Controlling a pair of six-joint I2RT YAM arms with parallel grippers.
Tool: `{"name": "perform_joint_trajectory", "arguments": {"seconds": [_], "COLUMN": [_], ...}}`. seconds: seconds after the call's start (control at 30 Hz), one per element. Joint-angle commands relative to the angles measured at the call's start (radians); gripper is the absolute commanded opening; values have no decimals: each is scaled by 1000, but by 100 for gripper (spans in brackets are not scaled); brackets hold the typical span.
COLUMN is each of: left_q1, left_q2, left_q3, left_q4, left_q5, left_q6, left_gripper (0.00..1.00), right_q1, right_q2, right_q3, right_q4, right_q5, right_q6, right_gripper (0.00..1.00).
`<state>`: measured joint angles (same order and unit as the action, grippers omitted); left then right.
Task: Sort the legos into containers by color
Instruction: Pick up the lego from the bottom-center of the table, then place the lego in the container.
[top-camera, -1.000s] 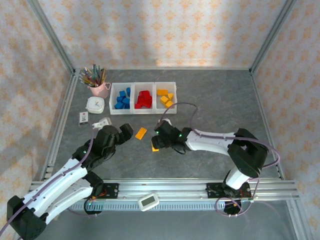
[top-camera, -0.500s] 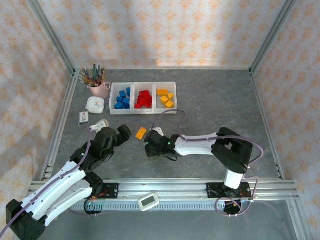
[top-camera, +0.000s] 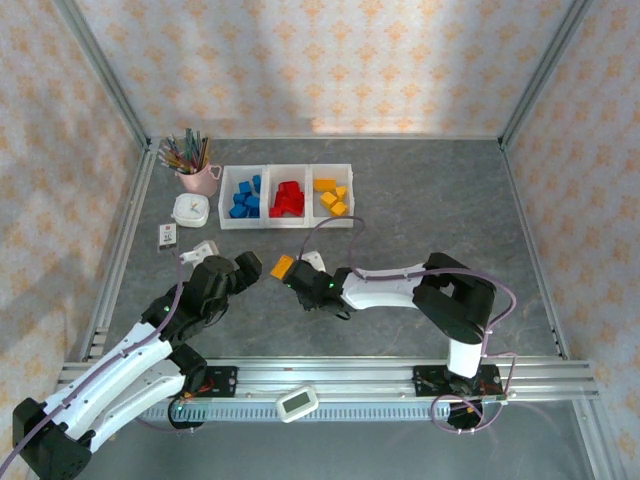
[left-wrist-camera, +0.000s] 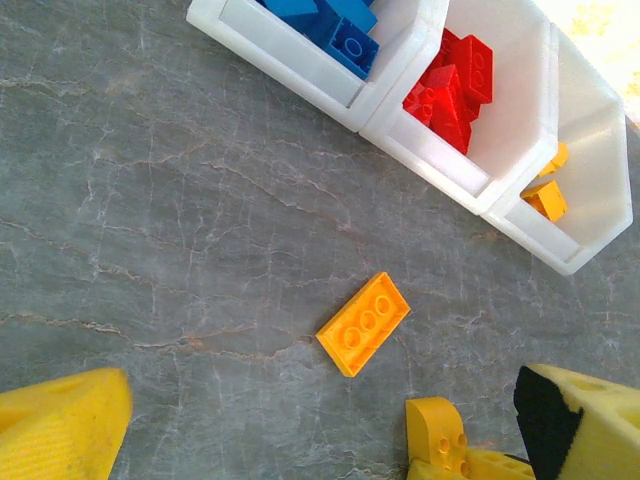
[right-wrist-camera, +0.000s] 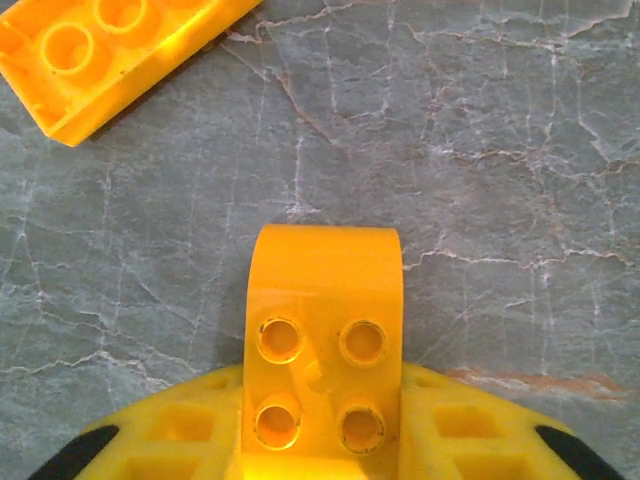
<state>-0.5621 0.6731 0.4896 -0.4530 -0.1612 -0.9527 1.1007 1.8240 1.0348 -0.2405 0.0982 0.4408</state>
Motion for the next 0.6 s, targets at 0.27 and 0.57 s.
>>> {"name": "perform_joint_trajectory", "arguments": {"seconds": [0.27, 0.57], "left_q1": [7, 8], "left_q2": [43, 176], "left_q3": [51, 132], "left_q4": [43, 147], "left_q5": [-13, -17], "left_q6": [33, 84], "left_gripper": [99, 99], "right_q1": [-141, -352], "right_q2": [-134, 5], "right_q3": [86, 325], "right_q4": [-12, 19], "right_q5": [31, 28], "right_q6": [-98, -190], "right_gripper": [27, 28]}}
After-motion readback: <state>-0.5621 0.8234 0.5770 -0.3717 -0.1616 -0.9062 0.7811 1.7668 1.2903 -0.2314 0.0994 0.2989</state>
